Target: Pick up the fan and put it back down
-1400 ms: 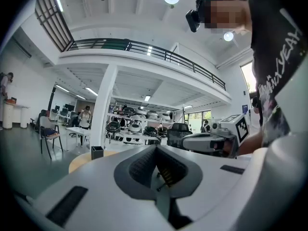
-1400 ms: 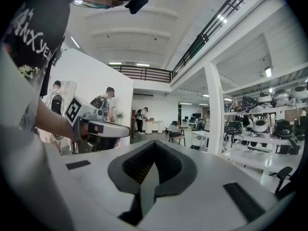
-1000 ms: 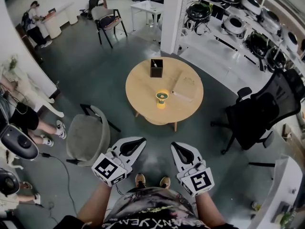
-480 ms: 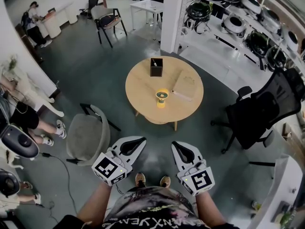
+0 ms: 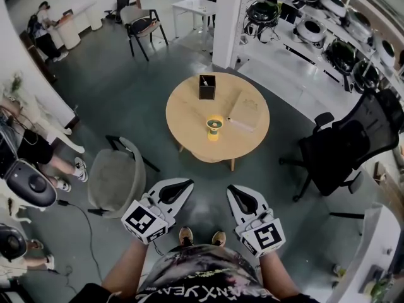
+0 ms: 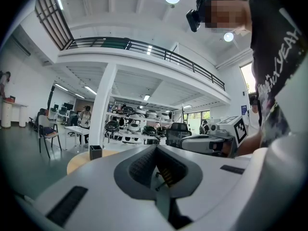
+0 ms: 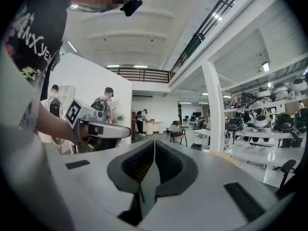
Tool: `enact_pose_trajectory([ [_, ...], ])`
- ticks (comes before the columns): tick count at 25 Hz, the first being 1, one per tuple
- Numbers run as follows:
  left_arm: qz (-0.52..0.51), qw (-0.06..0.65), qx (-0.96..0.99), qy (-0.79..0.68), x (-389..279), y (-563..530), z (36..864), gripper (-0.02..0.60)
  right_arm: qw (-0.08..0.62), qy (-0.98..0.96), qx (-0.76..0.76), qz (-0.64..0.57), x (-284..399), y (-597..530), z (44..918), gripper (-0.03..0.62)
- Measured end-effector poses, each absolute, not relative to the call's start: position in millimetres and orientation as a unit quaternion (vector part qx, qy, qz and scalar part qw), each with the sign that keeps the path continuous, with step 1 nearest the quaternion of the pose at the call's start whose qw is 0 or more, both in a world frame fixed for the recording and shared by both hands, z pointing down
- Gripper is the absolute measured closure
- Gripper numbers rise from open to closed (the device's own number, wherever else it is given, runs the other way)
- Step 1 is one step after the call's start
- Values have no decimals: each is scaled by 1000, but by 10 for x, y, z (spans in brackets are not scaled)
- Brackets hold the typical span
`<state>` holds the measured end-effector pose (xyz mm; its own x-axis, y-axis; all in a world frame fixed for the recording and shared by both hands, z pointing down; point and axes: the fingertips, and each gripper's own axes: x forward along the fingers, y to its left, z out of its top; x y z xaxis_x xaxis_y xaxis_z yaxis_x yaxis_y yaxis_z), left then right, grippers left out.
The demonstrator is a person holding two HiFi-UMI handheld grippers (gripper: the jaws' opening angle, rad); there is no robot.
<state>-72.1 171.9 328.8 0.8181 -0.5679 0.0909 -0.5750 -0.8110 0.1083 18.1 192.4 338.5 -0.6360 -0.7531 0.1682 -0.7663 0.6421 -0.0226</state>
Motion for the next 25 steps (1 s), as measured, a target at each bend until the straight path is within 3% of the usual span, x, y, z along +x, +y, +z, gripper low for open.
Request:
enact_pose_trajectory([
  [17,27,70,951,-301,-687,1725,3325,569,68,-909,408,56,178,1941,3410,508],
  [25,25,71,951,-301,-684,1699,3328,569,62,-911,404,64,175,1927,3422,422],
])
